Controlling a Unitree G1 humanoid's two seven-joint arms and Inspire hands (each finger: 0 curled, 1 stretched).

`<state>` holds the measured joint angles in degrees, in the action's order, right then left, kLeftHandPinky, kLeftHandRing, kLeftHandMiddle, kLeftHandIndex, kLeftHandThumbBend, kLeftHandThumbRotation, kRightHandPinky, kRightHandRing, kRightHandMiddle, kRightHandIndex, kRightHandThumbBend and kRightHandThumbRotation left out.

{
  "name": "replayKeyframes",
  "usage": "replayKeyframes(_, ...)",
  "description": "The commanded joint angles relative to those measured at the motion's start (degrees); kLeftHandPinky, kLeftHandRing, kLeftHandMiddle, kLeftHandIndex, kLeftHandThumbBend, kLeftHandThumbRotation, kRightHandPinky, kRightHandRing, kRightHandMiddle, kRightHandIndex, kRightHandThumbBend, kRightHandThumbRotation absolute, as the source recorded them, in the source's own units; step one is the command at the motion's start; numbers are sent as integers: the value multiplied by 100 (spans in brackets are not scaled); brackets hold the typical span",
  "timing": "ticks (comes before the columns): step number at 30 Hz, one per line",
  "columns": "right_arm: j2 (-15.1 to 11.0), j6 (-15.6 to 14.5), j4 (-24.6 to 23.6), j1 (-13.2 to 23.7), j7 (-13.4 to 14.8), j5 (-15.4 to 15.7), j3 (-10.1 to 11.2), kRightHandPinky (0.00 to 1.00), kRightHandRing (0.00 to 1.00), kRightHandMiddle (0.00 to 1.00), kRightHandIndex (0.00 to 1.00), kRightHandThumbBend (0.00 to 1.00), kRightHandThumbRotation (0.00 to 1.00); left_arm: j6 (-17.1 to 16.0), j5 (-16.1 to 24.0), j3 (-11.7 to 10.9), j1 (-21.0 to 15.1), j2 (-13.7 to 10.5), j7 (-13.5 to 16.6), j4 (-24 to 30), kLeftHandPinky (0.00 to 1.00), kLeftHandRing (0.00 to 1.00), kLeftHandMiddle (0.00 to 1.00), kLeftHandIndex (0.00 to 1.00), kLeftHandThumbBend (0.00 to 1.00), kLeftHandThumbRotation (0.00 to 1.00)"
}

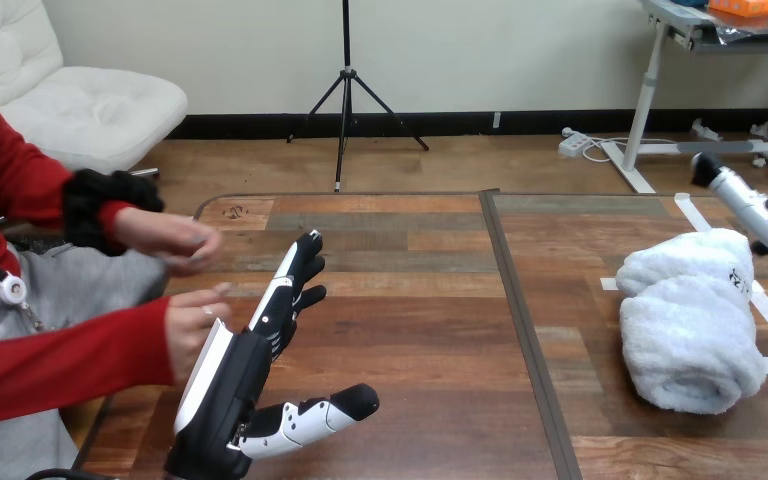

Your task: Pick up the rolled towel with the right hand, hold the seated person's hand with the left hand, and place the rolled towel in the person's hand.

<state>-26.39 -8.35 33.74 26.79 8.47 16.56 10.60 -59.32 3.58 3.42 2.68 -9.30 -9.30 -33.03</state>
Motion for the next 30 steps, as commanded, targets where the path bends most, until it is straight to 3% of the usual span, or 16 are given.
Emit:
replayKeyframes(1, -231, -141, 673, 908, -56, 119, -259, 6, 11, 22, 97, 100, 73, -91, 1, -29, -240, 22, 41, 157, 89, 96, 99, 98, 100, 60)
replayKeyframes(7, -265, -86, 1393, 1224, -83, 92, -402, 6, 12, 22, 97, 100, 71, -101, 15, -33, -218, 11, 39, 191, 89, 96, 99, 98, 100, 61)
replayKeyframes(13, -316, -120, 2162, 1590, -201, 136, -607, 9, 16, 29, 98, 100, 68, -123, -52, -20, -229, 33, 15, 181, 89, 96, 99, 98, 100, 60)
replayKeyframes(19, -332, 32, 2840, 1846, -242, 253, -865, 15, 26, 41, 97, 100, 66, -114, -86, -9, -218, 30, -10, 199, 89, 96, 99, 98, 100, 60)
replayKeyframes(26, -343, 79, 3504, 2110, -389, 414, -1151, 30, 48, 60, 96, 100, 67, -104, -43, -9, -217, 35, 8, 217, 89, 96, 99, 98, 100, 60)
replayKeyframes(28, -332, 92, 3646, 2154, -382, 455, -1217, 32, 50, 62, 95, 100, 68, -103, -66, 2, -211, 37, -9, 228, 89, 96, 99, 98, 100, 60)
replayKeyframes(30, -318, 100, 3754, 2189, -371, 456, -1241, 28, 43, 56, 94, 100, 67, -106, -102, 16, -212, 37, -36, 230, 89, 96, 99, 98, 100, 59)
